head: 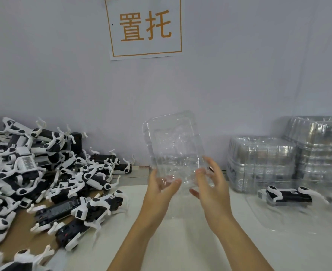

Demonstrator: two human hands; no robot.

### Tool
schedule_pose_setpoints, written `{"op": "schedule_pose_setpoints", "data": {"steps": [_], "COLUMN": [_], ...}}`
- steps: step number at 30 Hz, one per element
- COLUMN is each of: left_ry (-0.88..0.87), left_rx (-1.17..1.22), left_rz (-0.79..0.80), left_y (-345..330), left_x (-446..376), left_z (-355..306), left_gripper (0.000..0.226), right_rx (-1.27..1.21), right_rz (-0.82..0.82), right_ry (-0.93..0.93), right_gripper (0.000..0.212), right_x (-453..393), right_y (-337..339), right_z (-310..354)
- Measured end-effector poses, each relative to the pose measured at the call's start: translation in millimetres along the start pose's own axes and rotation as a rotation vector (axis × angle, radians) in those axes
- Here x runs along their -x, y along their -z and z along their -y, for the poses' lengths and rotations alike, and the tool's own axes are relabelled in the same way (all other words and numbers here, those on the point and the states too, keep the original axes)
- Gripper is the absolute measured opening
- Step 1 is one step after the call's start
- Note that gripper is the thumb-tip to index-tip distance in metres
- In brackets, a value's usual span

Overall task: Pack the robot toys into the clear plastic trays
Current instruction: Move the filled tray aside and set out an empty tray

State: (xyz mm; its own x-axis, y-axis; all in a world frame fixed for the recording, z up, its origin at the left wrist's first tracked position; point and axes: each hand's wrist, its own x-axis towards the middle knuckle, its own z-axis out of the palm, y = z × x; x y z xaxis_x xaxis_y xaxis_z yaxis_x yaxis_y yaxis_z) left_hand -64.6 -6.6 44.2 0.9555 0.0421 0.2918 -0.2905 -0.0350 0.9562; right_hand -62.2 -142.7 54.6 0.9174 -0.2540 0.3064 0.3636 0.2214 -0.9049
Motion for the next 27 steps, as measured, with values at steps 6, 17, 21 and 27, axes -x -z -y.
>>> {"op": "schedule_pose_setpoints", "data": {"steps": [6, 17, 21, 27], "left_ry": [-0.057, -0.131, -0.065, 0.417], "left_rx": [0.137, -0.187, -0.803, -1.431], "left_rz": [-0.167, -0.525, -0.662, -0.345], "left_y": [16.3, 78.1, 92.0, 91.1], "left_x": [-4.9, -12.1, -10.3, 0.1], "left_z": [-13.1, -22.7, -16.4, 6.3], "left_gripper": [0.097, 0.020, 0.020, 0.049], "right_rx": [-0.123, 0.355, 0.727, 0.855], "right_rz": [-0.048, 0.441, 0.557, 0.499], "right_ry": [-0.108, -0.356, -0.406, -0.416], "right_gripper": [0.026, 0.017, 0.020, 0.018], "right_x": [-16.5, -18.4, -10.6, -12.5], "right_y": [24.1, 55.4, 47.5, 49.0], "right_z": [12.3, 25.5, 14.3, -0.8]}}
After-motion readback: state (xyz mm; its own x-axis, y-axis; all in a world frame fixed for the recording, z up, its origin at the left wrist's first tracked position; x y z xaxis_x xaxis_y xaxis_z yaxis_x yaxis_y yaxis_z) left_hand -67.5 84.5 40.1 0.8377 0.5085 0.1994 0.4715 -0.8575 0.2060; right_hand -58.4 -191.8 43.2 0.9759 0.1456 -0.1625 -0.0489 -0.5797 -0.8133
